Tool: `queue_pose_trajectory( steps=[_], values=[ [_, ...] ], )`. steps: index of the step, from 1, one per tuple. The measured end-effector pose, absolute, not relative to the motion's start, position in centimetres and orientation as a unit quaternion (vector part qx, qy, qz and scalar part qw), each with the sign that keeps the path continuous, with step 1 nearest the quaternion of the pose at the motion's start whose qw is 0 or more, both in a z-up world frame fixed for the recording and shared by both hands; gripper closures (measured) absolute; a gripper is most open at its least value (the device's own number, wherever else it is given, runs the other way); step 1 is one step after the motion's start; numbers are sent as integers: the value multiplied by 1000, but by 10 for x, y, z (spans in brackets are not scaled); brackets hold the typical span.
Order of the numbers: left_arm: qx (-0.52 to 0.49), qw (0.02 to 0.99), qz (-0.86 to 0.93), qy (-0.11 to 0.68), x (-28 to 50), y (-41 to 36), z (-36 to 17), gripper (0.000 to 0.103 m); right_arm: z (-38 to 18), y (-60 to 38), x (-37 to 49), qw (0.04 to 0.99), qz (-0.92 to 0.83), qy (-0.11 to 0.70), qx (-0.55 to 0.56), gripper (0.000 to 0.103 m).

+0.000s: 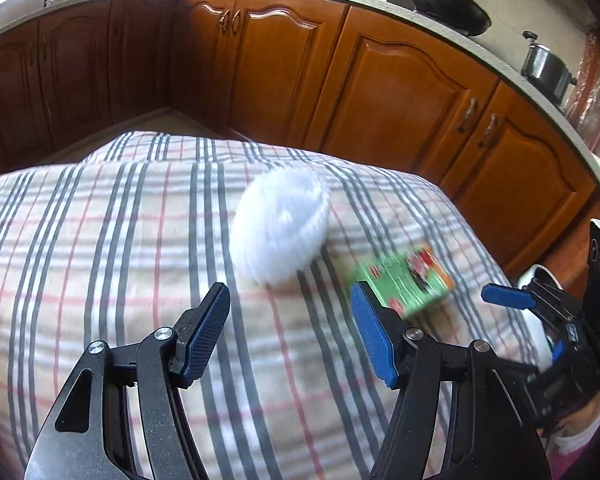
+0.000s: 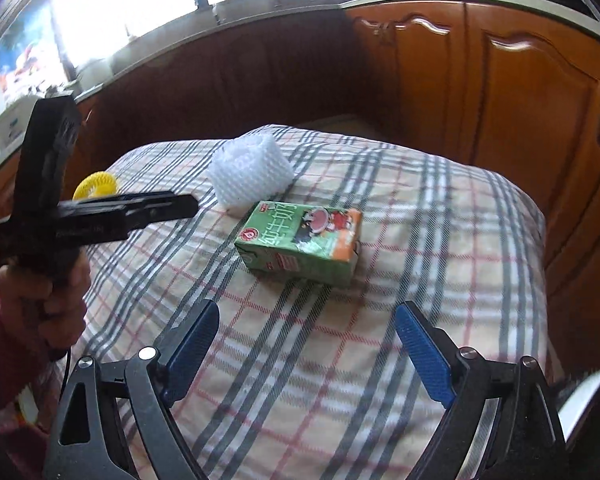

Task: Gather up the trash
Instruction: 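Grasp the white foam net with the left tool while the right tool grasps the green milk carton, then carry the foam net and green carton over the bin and open both tools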

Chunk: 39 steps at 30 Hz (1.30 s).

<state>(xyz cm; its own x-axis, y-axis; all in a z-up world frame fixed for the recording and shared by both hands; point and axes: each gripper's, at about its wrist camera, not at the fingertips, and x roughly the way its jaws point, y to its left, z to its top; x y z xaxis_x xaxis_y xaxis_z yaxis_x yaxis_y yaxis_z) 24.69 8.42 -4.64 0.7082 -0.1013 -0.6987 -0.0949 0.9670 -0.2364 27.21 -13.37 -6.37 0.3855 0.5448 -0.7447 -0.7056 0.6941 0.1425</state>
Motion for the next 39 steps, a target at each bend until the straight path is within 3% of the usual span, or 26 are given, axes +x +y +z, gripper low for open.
queue_pose_trajectory(
  steps=[4,5,6,7,8,16,19,26,28,29,39],
  values=[
    [-124,917,-2,378,273,88,-51,39,-72,-122,289,817,387,413,-110,12],
    [-120,916,-2,382,279,88,-53,44,-74,-120,293,815,389,416,-108,12],
    [-118,915,-4,385,282,88,-55,53,-76,-118,298,811,395,421,-99,12],
    [-118,913,-9,390,286,88,-57,76,-77,-117,301,809,397,423,-93,12],
    [-119,911,-12,396,288,88,-60,82,-79,-116,305,808,399,426,-85,12],
    [-161,918,1,363,245,109,-44,85,-84,-108,308,804,395,444,-10,10],
    [-176,919,2,354,227,114,-40,85,-83,-94,298,819,367,440,-16,1],
    [-183,920,-8,346,195,114,-33,86,-90,-60,295,843,306,436,-70,1],
    [-183,920,-8,347,191,112,-32,86,-92,-60,299,847,299,436,-59,6],
    [-183,919,-11,348,188,110,-32,86,-92,-61,301,847,300,437,-46,14],
    [-170,919,-57,351,171,62,-28,86,-62,-123,267,869,292,399,16,15]
  ],
)
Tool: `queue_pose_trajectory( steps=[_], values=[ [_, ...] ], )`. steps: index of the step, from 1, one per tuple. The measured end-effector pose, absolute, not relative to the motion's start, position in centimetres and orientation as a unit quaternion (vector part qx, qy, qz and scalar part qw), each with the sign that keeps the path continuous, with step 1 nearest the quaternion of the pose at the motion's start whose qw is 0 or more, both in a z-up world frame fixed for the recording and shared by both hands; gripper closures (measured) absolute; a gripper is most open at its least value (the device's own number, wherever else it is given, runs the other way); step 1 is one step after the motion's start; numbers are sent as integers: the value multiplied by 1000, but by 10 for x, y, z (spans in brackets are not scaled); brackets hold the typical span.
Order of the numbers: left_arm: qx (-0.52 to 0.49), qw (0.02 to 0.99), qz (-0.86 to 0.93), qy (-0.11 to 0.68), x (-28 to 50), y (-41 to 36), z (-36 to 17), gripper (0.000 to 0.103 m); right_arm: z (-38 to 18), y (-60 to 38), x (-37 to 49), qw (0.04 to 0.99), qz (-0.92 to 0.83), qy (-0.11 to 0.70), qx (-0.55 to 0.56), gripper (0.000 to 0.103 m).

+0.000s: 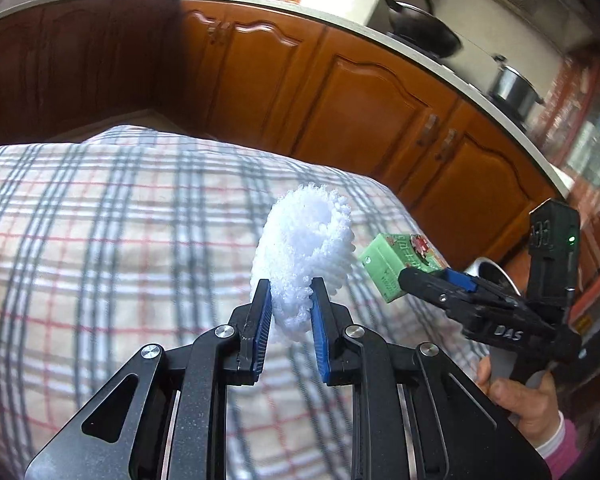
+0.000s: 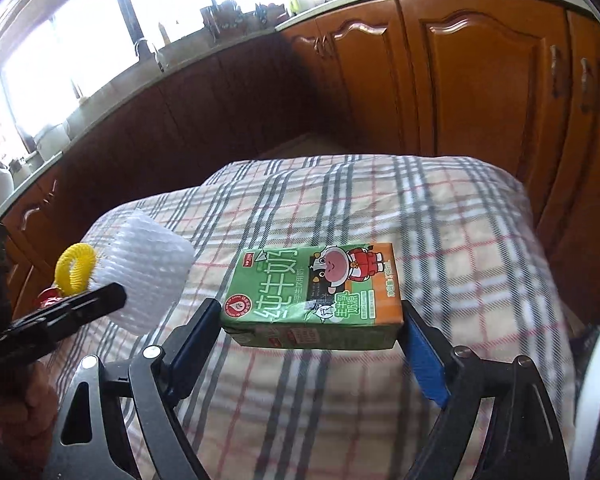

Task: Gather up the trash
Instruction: 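Carry the foam net and green carton over the bin and open both tools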

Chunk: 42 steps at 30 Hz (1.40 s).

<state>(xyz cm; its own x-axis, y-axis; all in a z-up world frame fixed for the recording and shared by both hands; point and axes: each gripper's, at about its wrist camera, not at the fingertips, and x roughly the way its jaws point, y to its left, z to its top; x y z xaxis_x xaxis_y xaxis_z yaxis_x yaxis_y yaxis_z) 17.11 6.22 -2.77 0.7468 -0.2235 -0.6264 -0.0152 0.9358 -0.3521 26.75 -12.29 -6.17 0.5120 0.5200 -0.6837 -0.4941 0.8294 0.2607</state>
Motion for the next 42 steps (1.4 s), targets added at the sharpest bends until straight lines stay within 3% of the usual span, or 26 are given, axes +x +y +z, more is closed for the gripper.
queue_pose_trajectory(
  steps=[19,42],
  values=[
    [-109,901,-183,377,164,-76,-26,86,-46,-290,190,904,184,362,133,15],
    [-58,894,-221,385,160,-143,-18,86,-44,-371,137,917,127,339,169,15]
  ],
)
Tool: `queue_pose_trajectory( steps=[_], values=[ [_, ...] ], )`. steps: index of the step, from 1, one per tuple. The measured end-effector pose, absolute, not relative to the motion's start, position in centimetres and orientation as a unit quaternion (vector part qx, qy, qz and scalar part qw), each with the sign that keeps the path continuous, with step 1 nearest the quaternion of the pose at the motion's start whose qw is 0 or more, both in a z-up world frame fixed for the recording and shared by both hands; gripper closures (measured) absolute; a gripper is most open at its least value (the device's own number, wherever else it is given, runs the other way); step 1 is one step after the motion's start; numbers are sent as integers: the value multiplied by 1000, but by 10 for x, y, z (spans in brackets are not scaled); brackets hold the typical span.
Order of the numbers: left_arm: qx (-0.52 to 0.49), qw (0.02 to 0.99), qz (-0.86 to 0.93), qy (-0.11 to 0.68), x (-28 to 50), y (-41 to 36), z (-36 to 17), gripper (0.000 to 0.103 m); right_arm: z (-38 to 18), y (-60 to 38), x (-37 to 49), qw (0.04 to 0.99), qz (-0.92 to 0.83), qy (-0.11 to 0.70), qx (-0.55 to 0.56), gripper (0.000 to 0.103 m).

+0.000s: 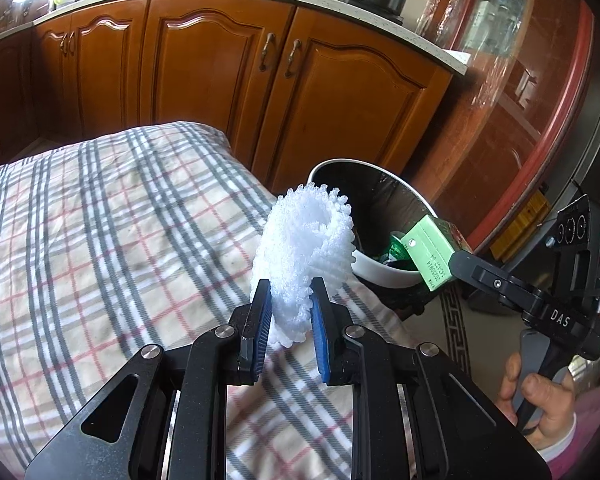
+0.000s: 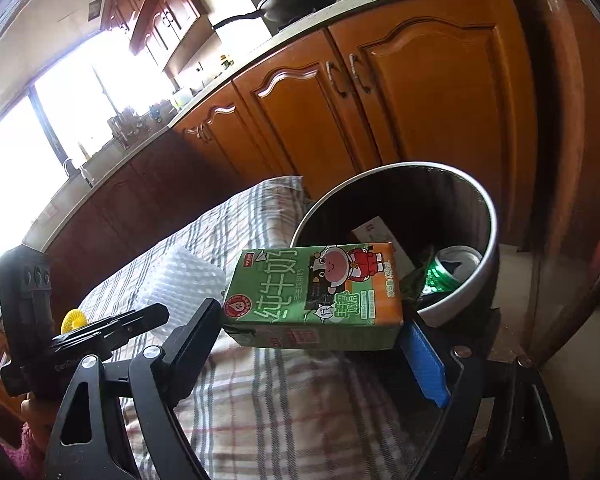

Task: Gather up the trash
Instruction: 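Carry the foam net and green carton over the bin and open both tools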

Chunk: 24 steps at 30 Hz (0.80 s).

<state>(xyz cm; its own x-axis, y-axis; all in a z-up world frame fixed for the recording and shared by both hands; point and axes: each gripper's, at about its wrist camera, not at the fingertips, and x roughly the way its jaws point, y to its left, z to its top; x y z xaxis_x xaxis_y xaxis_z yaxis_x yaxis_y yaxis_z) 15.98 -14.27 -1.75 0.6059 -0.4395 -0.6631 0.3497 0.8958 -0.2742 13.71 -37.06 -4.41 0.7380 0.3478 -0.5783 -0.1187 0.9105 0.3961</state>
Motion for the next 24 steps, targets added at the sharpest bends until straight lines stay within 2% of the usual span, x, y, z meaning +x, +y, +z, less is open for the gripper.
queue_pose_trajectory(
  steps=[24],
  values=[
    [-21,892,-248,376,170,-191,-4,85,-37,-405,142,922,104,325,182,15]
  ],
)
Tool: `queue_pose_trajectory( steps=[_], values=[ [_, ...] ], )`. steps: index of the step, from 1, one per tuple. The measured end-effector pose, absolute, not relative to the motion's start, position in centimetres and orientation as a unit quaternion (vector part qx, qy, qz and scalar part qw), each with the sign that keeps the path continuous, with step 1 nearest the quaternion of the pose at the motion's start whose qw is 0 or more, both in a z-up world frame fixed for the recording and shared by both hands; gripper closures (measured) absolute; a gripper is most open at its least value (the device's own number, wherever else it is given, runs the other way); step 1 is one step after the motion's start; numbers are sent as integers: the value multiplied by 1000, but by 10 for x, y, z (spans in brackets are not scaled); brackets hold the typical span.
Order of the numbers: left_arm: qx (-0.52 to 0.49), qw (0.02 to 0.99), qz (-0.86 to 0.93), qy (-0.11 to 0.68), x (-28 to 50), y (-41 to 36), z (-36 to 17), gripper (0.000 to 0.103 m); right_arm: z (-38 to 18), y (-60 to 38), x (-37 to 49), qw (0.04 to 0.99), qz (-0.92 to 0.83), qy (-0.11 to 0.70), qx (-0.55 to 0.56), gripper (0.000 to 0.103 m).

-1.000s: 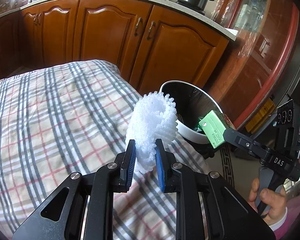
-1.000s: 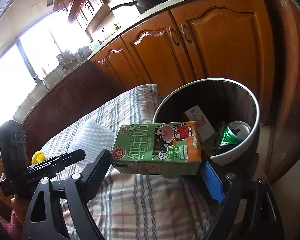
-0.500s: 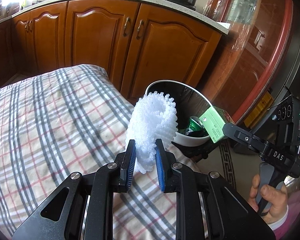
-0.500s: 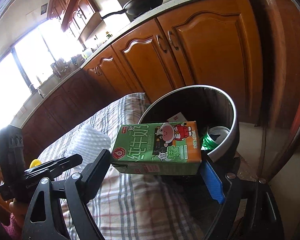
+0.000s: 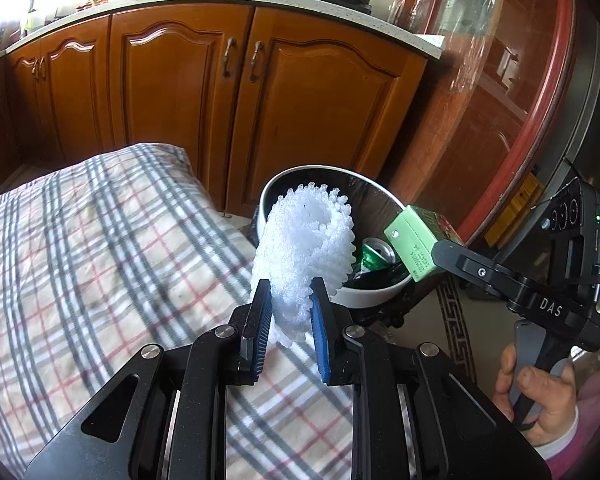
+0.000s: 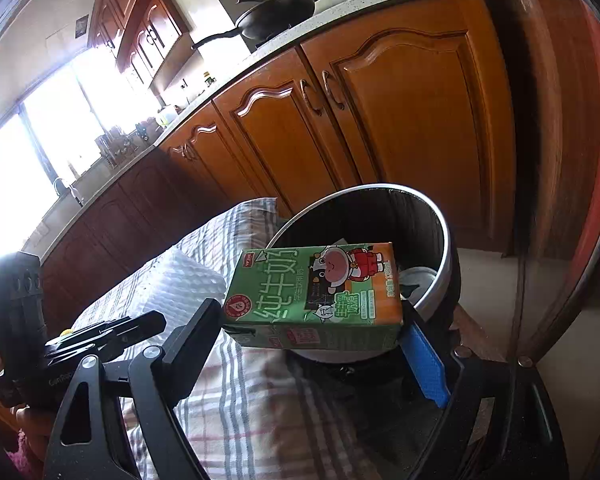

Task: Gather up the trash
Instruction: 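Carry the foam net and green carton over the bin and open both tools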

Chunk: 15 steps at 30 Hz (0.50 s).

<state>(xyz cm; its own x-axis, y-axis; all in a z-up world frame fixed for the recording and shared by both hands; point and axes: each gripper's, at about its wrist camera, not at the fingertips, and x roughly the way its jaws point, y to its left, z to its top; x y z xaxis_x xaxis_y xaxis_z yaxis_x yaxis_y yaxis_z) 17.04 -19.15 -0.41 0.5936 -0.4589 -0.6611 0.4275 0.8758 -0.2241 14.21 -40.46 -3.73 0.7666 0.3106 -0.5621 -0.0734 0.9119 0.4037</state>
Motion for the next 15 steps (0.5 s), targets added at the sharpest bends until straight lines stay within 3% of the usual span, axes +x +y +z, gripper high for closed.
queue_pose_trajectory(
  steps=[15],
  values=[
    [-5,890,-259,376,188,-221,1,85,-34,-422,161,924,91,323,184,15]
  ],
)
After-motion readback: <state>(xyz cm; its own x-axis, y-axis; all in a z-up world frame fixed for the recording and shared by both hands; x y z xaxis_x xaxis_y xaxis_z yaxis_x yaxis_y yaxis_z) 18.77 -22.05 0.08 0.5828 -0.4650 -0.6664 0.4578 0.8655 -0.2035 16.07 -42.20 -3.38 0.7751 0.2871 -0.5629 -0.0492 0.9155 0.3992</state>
